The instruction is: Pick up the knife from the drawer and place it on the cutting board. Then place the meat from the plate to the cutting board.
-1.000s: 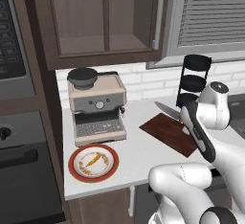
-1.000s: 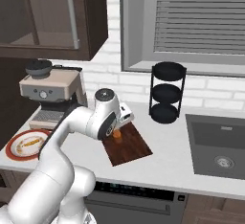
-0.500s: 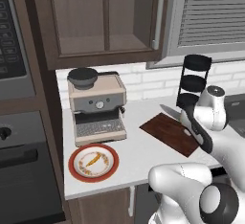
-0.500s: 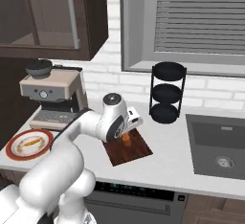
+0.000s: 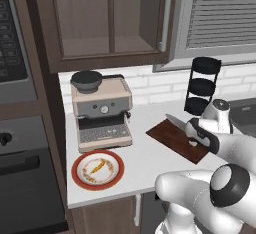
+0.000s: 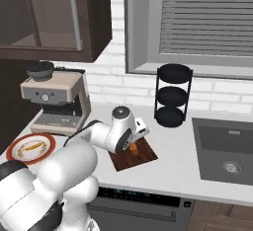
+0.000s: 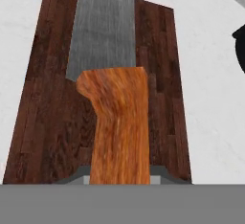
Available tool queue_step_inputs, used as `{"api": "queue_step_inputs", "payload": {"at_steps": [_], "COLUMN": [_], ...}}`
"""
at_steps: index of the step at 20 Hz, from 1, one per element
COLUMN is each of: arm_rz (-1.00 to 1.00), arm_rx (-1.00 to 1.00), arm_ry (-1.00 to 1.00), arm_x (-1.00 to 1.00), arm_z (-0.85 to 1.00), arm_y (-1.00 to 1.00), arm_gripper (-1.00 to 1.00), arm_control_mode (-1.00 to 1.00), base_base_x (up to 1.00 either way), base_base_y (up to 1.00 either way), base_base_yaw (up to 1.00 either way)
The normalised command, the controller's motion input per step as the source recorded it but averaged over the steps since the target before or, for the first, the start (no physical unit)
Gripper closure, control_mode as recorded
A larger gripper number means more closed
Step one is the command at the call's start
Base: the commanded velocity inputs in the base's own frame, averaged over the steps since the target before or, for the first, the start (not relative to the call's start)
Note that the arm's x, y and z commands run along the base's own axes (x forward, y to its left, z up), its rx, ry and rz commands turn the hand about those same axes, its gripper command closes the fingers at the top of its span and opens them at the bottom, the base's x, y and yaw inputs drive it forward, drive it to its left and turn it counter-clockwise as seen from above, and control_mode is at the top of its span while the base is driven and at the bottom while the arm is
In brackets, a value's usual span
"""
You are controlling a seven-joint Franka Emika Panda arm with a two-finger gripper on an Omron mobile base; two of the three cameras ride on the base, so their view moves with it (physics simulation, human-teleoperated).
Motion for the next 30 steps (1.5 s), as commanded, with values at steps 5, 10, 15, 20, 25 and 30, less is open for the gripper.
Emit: {"api": "queue_step_inputs", "payload": {"at_steps": [5, 10, 15, 20, 25, 30], "arm_rz": [0.0, 0.0, 0.0, 0.0, 0.0, 0.0], "arm_rx": [0.01, 0.0, 0.0, 0.01, 0.0, 0.0], "arm_ry": [0.02, 0.01, 0.01, 0.02, 0.0, 0.0], "arm_x": [0.27, 0.1, 0.03, 0.0, 0.03, 0.08], "arm_z": [-0.1, -0.03, -0.3, -0.45, -0.32, -0.03], "arm_y": [-0.14, -0.15, -0.07, 0.0, -0.02, -0.18], "arm_gripper": [1.0, 1.0, 1.0, 1.0, 1.0, 1.0], "arm_control_mode": [-1.0, -1.0, -1.0, -1.0, -1.0, -1.0], "base_base_x": [0.0, 0.0, 0.0, 0.0, 0.0, 0.0], "base_base_y": [0.0, 0.0, 0.0, 0.0, 0.0, 0.0], "base_base_yaw": [0.0, 0.0, 0.0, 0.0, 0.0, 0.0]}}
